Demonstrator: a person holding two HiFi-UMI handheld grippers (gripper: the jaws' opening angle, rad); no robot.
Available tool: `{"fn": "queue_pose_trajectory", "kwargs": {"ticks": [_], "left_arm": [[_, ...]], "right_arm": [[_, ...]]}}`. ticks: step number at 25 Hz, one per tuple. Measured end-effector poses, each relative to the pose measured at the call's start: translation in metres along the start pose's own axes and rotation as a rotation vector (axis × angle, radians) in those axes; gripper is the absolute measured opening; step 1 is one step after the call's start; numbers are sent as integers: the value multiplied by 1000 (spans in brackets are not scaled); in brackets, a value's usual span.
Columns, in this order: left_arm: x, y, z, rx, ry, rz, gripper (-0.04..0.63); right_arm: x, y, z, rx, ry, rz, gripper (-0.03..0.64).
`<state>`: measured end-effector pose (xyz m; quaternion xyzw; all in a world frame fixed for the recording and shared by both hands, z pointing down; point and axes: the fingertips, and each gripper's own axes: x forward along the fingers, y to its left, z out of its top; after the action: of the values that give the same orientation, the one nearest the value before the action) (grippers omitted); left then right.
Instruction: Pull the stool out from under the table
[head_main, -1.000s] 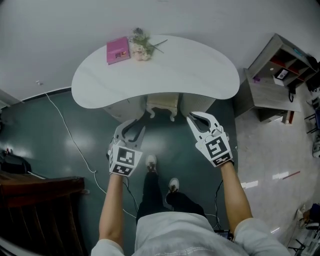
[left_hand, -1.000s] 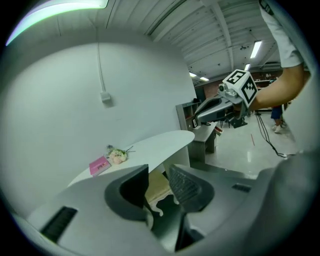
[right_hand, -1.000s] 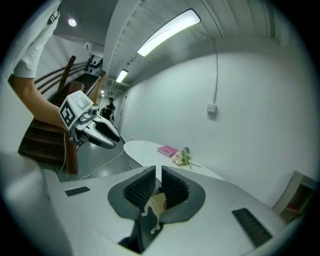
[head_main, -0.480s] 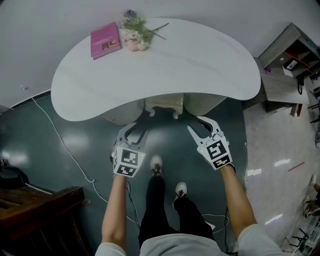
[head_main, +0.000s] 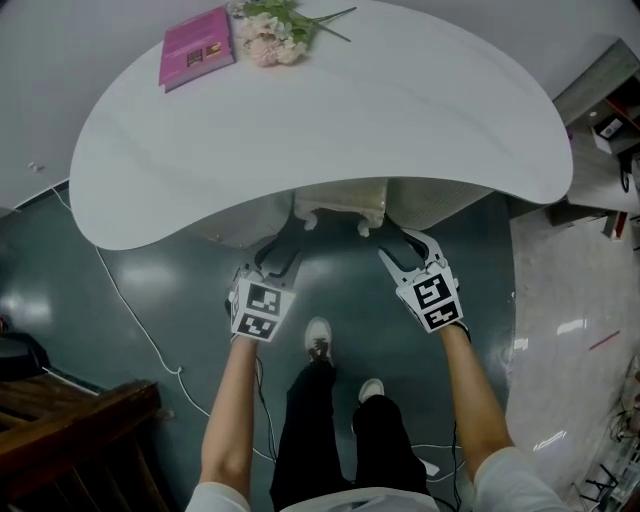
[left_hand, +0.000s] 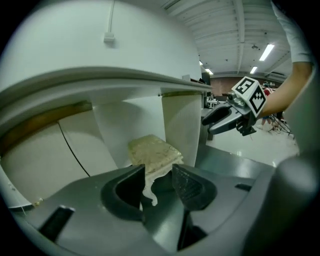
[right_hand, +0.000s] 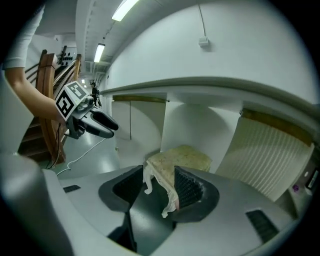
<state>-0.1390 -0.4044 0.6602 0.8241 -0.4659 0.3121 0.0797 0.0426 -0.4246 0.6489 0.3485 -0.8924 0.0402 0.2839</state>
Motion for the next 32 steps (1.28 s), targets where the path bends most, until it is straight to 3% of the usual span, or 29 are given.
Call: {"fn": "queue_pose_trajectory", "kwargs": {"ticks": [5, 12, 18, 32], "left_arm": [[43, 5, -31, -11, 3, -4, 183], [106, 14, -69, -61, 24, -18, 232], [160, 29, -98, -100, 47, -15, 270], [264, 42, -164, -66, 163, 19, 308]], "right_arm": [[39, -9, -44, 23, 8, -8, 196], [94, -35, -88, 127, 7, -22, 261], [140, -50, -123, 137, 31, -28, 273], [213, -69, -197, 155, 119, -57, 290]]}}
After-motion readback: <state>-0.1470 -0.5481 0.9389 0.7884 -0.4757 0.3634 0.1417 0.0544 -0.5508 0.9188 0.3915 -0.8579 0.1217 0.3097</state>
